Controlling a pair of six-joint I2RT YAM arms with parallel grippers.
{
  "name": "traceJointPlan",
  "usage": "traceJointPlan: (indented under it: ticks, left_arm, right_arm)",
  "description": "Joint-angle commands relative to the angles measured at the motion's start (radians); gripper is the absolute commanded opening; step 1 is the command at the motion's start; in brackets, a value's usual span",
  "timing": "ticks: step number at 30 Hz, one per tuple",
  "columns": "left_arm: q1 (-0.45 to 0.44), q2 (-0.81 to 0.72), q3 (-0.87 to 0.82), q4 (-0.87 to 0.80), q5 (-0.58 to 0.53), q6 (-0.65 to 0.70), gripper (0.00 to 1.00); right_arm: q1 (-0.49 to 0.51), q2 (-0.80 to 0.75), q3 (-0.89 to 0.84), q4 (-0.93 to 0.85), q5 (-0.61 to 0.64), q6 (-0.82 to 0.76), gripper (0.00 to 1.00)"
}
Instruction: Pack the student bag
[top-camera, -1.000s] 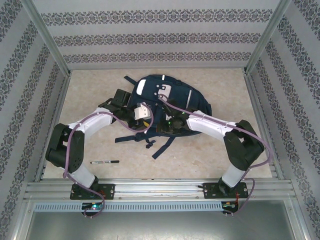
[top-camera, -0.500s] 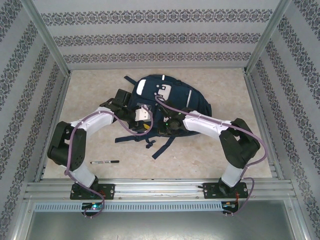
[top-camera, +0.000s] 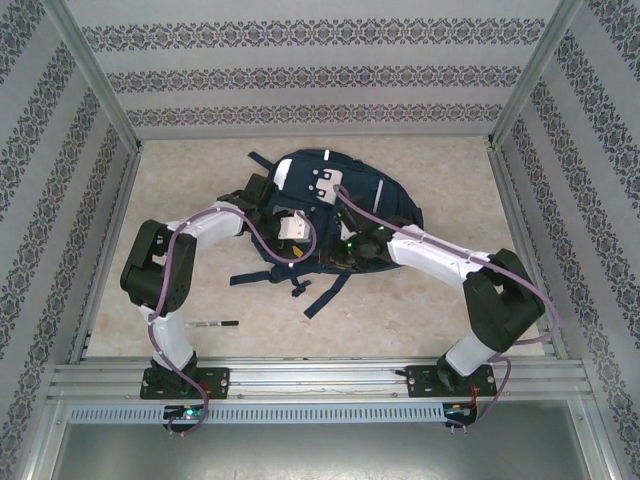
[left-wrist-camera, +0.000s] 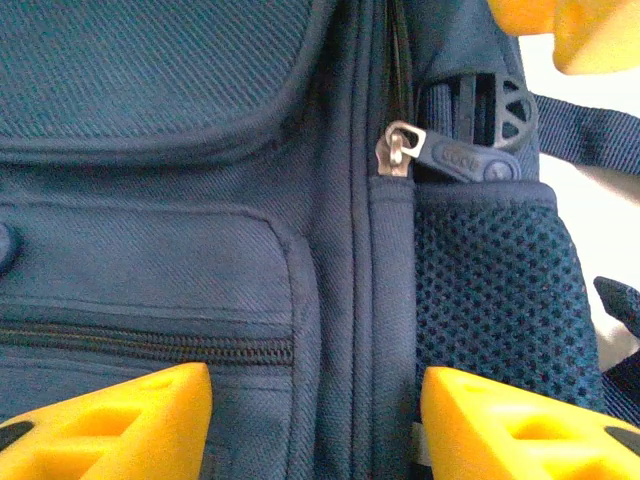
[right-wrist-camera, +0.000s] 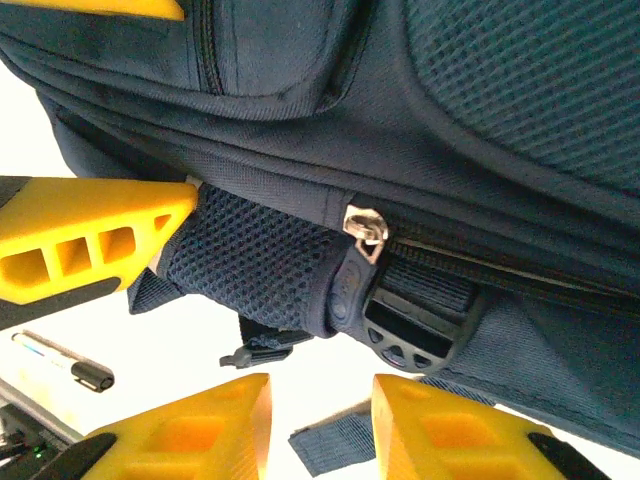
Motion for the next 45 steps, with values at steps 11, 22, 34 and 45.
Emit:
traceJointPlan:
  ticks: [11, 22, 34, 45]
  left_arm:
    - [-0.013, 0.017, -0.043, -0.002, -0.011, 0.040, 0.51]
    - [-0.014, 0.059, 0.001, -0.046, -0.054, 0.020, 0.15]
    - [-0.012, 0.032, -0.005, 0.001, -0.077, 0.009, 0.00]
    - [0.048, -0.028, 0.007, 0.014, -0.036, 0.059, 0.00]
  right_arm:
    - [0.060, 0.140, 0.095, 0.030, 0.273, 0.044, 0.29]
    - [0.063, 0.186, 0.100, 0.053, 0.258, 0.080, 0.28]
    - [0.047, 0.133, 0.070, -0.060, 0.255, 0.140, 0.00]
    - [-0.098, -0.033, -0.016, -0.285, 0.320, -0.133, 0.00]
